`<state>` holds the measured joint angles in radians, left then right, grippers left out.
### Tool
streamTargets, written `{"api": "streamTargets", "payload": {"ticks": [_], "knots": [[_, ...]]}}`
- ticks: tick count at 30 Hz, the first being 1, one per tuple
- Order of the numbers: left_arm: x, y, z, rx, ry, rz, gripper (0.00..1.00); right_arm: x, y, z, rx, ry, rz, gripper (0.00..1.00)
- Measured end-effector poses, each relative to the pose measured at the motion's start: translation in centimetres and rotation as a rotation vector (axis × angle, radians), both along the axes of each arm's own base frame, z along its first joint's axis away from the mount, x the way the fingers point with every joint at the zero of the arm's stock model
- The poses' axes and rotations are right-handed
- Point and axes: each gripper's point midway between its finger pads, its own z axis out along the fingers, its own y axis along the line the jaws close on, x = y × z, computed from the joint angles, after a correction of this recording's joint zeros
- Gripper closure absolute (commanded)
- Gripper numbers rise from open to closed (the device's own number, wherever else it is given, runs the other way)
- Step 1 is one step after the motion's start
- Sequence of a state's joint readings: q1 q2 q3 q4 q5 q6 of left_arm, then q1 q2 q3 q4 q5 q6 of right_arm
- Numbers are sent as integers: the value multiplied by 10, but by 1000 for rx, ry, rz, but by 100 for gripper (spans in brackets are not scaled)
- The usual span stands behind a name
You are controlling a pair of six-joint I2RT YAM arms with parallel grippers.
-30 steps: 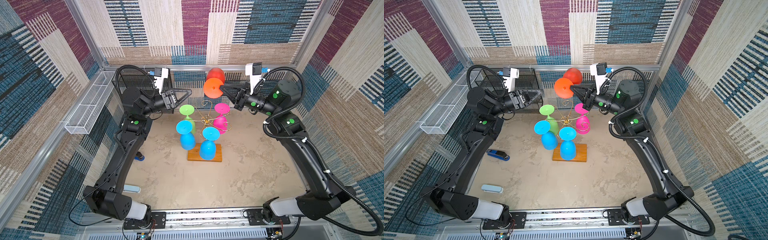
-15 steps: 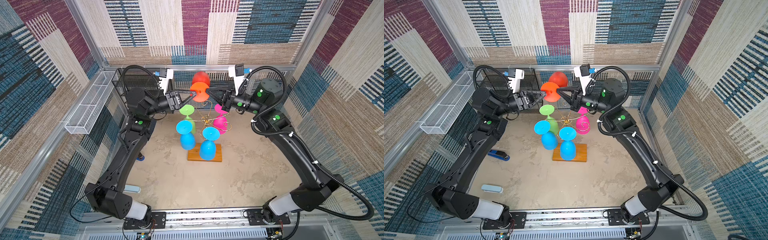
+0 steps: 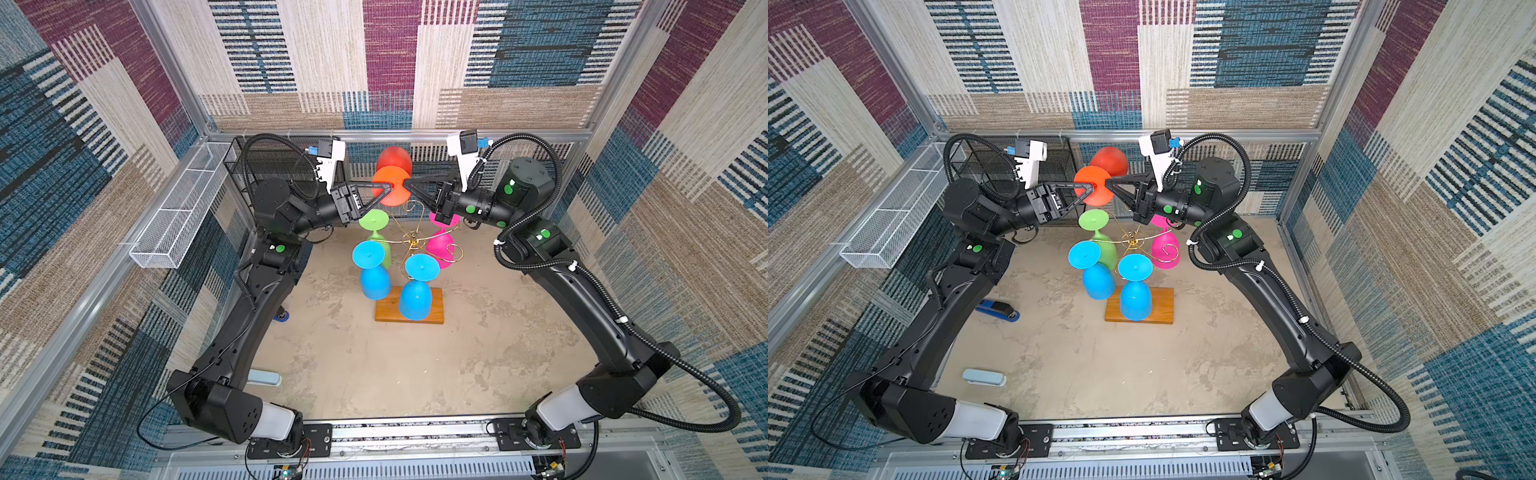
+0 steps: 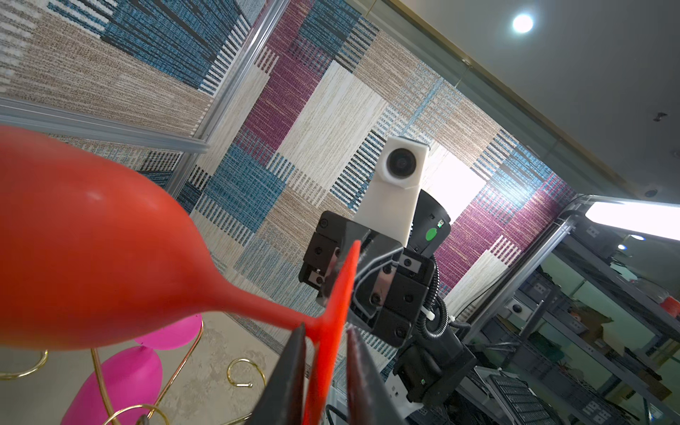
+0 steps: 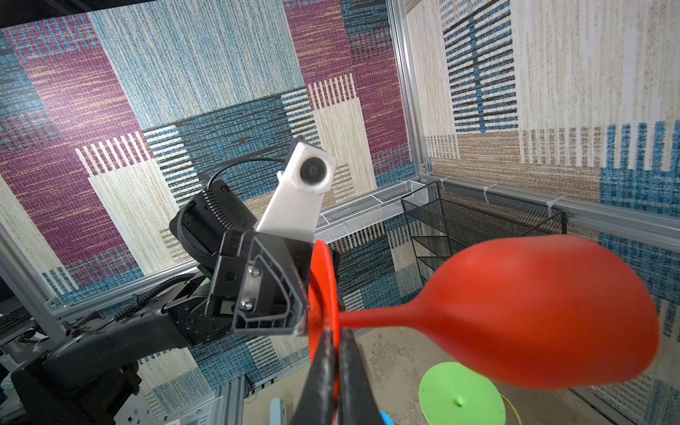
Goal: Take the wine glass off the wine glass rack
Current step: Pick up the wine glass from the wine glass rack.
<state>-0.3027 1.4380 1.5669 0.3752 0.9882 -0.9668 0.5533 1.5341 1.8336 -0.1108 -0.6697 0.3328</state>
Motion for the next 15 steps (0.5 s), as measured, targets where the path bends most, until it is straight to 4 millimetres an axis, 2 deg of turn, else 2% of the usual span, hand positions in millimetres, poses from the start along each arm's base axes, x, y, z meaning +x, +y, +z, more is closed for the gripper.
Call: {"api": "streamTargets", "payload": {"ticks": [2,4,5,6,8,11,12,13,15], "knots": [[1,0,1,-4,-5,6,100,1,0,0,7,12,-4,100],[0,1,2,-7,-15,6,100,0,0,2,13,15,-2,100],[-1,1,3,-12,-20,7,100,0,0,2,14,14,-1,96],[-2,2,4,-16,-21,7,100,-1,0,3,16,14,0,87],[-3,3,7,-33,-9,3,100,-2,-1,5,18,1,-4,56],[-1,11,19,-82,19,18,100,-4,-8,0,-3,-13,-51,17],[-1,15,24,-99,23,26,100,-5,-11,-2,-8,-20,-72,7],[0,18,31,-119,28,36,100,-6,-18,-6,-20,-28,-104,1],[-2,23,44,-149,32,48,100,-12,-31,-14,-37,-69,-169,1]]}}
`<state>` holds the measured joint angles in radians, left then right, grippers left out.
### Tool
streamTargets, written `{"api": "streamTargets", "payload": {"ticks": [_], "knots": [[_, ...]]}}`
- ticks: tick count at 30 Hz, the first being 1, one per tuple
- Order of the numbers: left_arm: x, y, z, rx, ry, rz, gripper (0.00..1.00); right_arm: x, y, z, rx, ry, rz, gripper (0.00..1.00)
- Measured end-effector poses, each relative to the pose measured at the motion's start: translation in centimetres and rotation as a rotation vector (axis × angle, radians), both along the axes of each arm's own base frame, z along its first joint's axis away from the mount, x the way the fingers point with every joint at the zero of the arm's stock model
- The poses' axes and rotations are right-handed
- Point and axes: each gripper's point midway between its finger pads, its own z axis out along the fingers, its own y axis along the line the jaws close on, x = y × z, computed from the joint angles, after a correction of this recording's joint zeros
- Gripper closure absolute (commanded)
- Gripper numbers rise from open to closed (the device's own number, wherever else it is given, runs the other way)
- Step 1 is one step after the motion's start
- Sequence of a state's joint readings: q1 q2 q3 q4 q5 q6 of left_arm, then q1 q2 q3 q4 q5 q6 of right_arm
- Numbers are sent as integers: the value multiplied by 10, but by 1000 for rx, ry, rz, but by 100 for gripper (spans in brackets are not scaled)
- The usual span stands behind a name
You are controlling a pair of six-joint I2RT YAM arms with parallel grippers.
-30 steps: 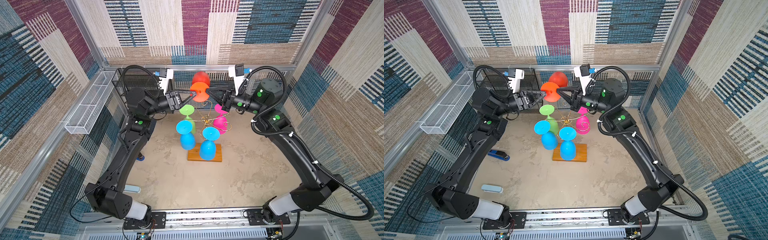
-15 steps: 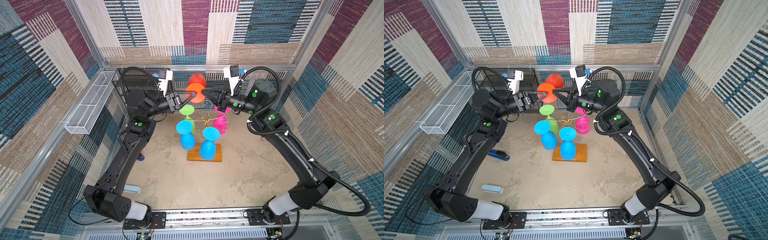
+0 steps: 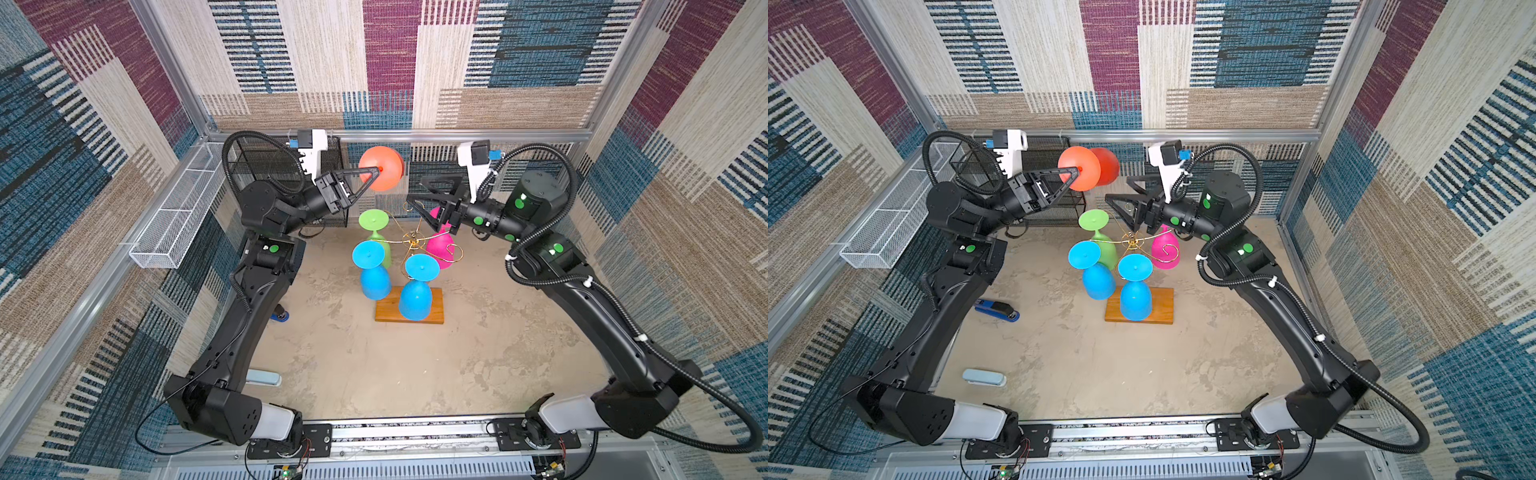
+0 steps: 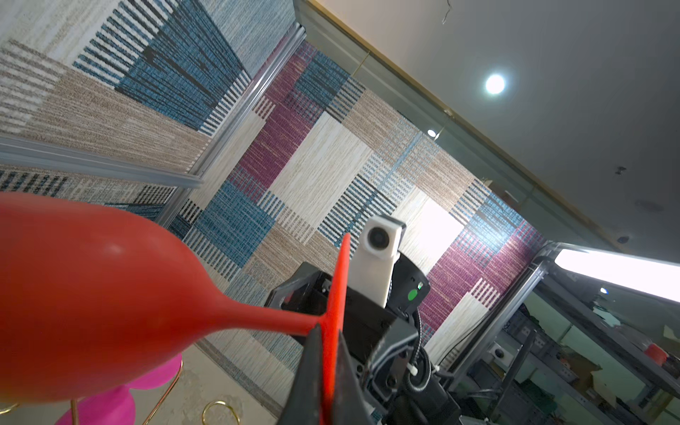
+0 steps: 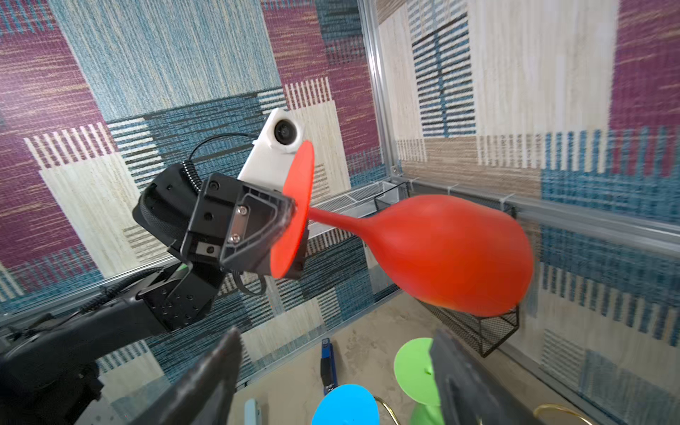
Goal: Take the wine glass off the wine glass rack
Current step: Pick up the wine glass from the wine glass rack.
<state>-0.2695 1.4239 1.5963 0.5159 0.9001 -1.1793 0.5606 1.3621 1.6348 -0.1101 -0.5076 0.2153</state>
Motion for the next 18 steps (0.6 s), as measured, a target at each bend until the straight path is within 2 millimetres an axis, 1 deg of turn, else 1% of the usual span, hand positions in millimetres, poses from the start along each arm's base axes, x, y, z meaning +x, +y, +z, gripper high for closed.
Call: {"api": "streamTargets", "payload": {"ticks": [3,5,8,10,12,18], "knots": [[-10,5,12,-23,7,15,100,-3,-19,-16,-36,-112,-107,1],[-16,10,17,-35,23,40,100,6,-25,-32,-76,-180,-185,1],[-21,16,21,-46,48,70,100,23,-25,-48,-134,-257,-255,1],[-22,18,22,-52,61,85,100,31,-24,-46,-143,-315,-286,1],[-23,19,20,-49,78,90,100,33,-20,-40,-139,-379,-295,1],[-15,21,14,-61,127,107,100,27,1,-19,-100,-535,-260,1]]}}
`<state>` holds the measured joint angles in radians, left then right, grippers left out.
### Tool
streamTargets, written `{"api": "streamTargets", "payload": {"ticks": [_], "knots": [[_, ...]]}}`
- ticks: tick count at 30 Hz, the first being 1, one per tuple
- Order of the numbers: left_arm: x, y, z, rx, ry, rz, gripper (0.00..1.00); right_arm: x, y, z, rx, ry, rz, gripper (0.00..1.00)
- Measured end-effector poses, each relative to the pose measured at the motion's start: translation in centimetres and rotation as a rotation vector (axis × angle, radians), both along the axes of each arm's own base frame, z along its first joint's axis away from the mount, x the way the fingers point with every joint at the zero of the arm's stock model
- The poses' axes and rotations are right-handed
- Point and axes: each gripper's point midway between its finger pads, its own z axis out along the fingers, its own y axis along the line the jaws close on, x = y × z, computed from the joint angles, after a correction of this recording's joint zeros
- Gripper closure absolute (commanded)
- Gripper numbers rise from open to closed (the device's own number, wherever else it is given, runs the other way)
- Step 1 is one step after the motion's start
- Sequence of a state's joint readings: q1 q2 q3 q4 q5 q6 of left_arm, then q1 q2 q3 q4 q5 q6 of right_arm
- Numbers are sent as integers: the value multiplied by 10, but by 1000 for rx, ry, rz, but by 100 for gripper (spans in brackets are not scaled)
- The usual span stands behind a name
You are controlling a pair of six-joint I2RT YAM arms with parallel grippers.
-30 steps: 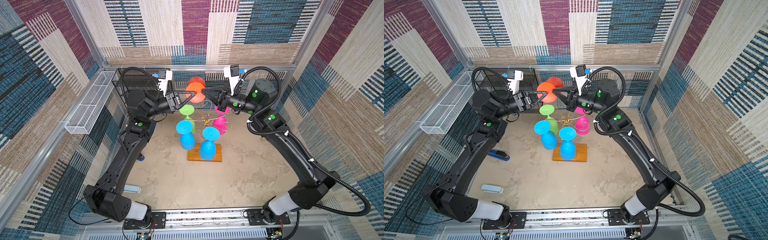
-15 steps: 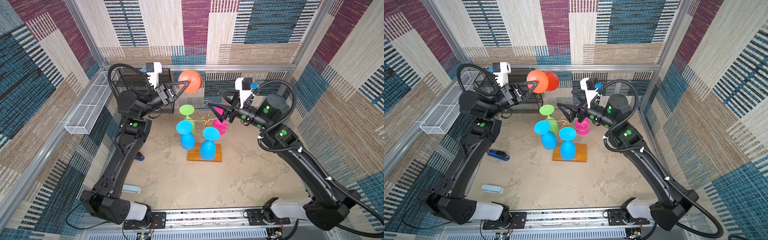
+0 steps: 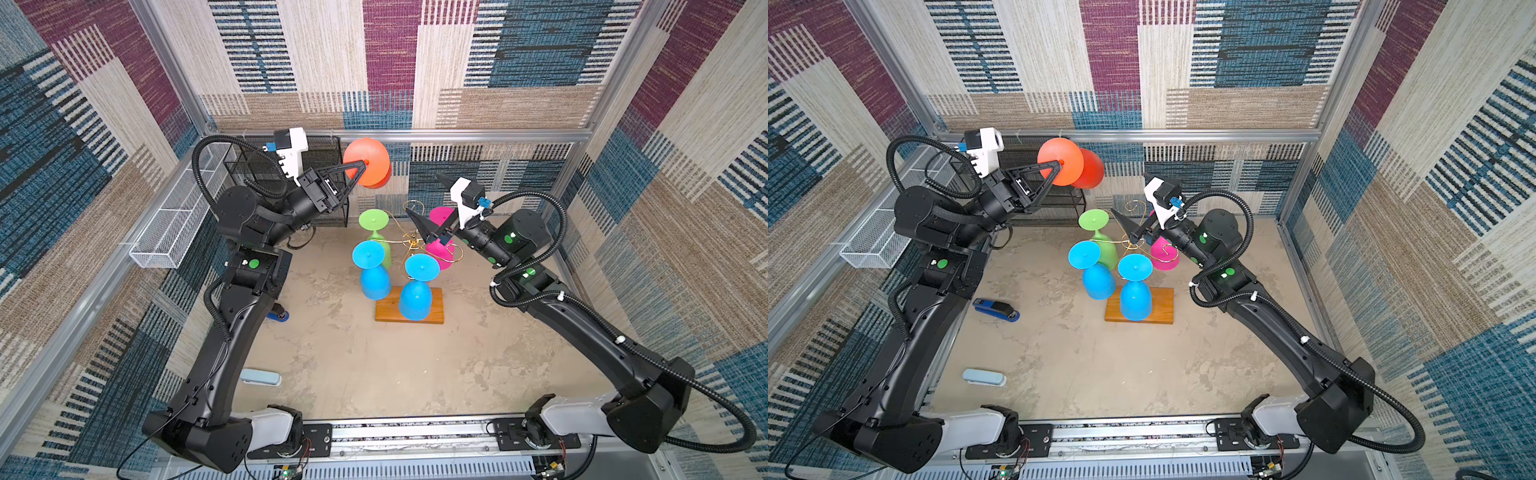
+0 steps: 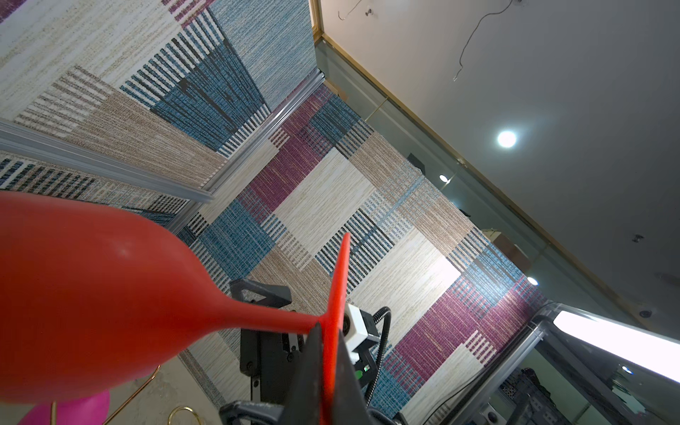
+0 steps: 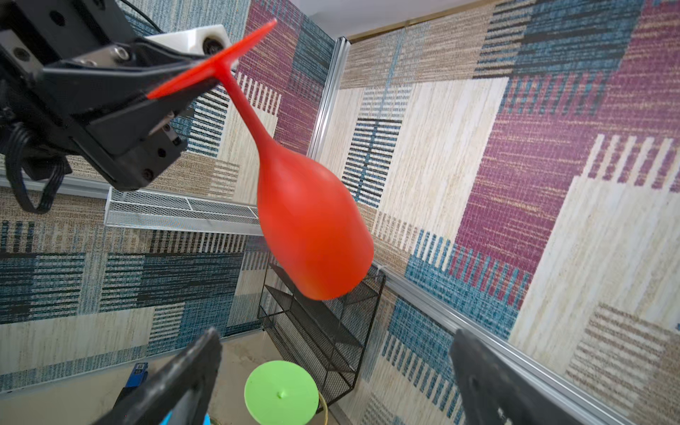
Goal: Take the wine glass off the wine glass rack
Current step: Pick up the wine glass from the wine glass rack.
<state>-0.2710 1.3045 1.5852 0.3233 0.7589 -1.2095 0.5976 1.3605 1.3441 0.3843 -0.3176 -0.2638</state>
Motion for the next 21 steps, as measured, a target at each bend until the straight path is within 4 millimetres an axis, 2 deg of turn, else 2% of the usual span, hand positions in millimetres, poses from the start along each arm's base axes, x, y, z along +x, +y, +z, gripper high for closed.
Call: {"api": "streamTargets", "payload": {"ticks": [5,16,21], "knots": [[10,-3,-5,-29,72,-27,100,7,18,15,12,-57,47,1],[14,-1,-6,-76,117,-38,100,50,64,2,5,-6,125,1],[14,0,-4,-90,117,-44,100,58,84,5,5,-3,150,1]]}}
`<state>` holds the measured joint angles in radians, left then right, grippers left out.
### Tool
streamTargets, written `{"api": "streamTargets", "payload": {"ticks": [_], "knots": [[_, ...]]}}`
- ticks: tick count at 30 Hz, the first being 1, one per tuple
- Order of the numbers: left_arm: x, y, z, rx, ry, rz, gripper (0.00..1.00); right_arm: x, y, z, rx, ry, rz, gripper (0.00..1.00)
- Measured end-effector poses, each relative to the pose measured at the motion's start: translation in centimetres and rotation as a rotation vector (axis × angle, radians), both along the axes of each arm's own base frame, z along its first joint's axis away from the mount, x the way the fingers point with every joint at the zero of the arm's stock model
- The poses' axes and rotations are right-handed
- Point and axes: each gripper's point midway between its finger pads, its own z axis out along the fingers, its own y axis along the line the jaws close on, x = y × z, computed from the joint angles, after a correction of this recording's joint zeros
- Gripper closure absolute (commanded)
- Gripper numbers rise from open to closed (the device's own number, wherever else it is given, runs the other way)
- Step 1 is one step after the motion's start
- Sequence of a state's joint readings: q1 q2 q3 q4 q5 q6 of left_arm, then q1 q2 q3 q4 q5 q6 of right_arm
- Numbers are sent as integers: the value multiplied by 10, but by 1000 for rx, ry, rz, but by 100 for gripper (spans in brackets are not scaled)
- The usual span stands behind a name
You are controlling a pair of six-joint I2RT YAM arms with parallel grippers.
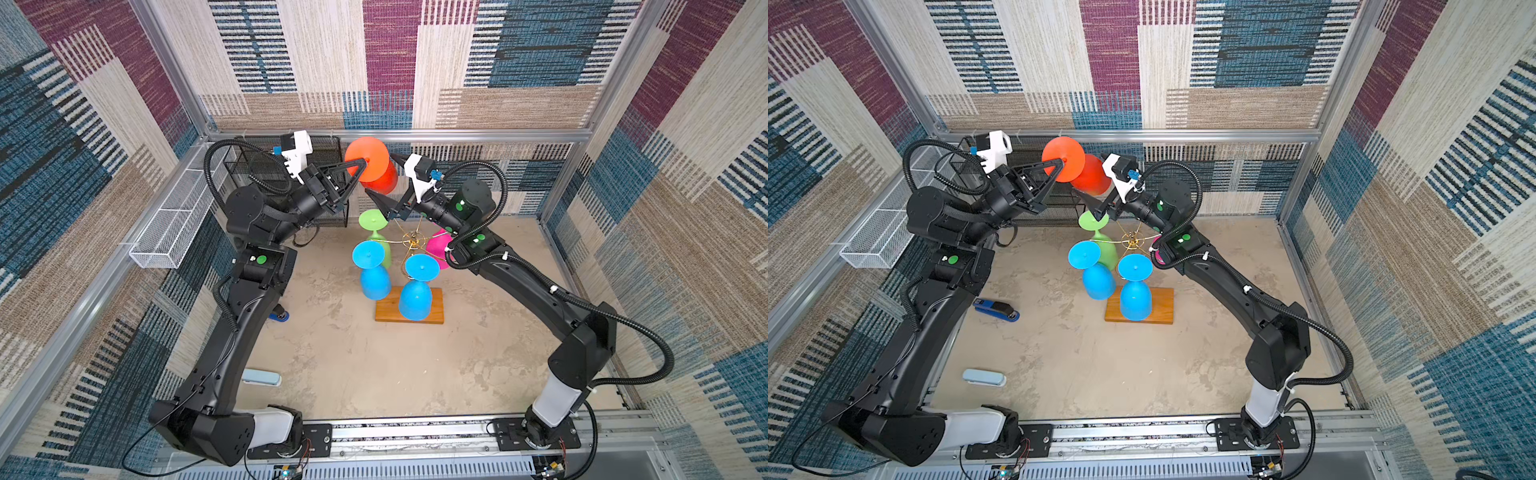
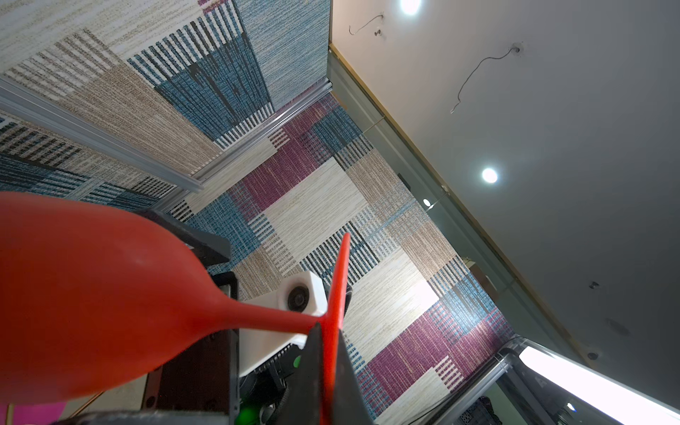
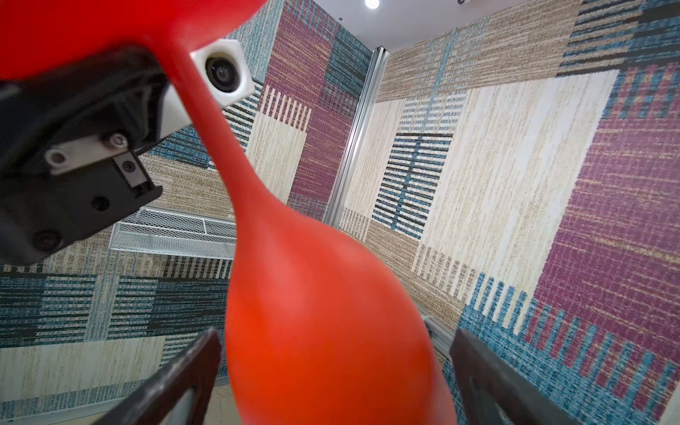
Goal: Take the wine glass off the wine glass rack
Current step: Pick up the wine glass from the wine glass rack.
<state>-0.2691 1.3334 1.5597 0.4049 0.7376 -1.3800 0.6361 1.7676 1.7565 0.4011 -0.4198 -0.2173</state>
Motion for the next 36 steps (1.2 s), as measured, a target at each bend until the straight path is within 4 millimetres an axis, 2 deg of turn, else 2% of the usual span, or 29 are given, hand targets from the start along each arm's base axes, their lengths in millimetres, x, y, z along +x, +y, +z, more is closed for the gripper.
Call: {"api": "streamTargets", "payload": {"ticks": [4,9,21,26,29,36], "knots": [[1,3,1,-12,12,-1,100,5,13,0,-7,16,6,0],[3,6,1,-22,17,4,100,8,20,0,-20,36,-7,5],[7,10,-1,-53,52,-10,100,9,18,-6,-36,74,-37,13],[6,11,-1,-59,50,-13,99,7,15,-7,-47,91,-41,22],[7,11,-3,-60,54,-13,94,8,16,-10,-57,109,-40,26],[5,12,3,-68,18,-11,62,3,12,-9,-48,192,-20,28]]}}
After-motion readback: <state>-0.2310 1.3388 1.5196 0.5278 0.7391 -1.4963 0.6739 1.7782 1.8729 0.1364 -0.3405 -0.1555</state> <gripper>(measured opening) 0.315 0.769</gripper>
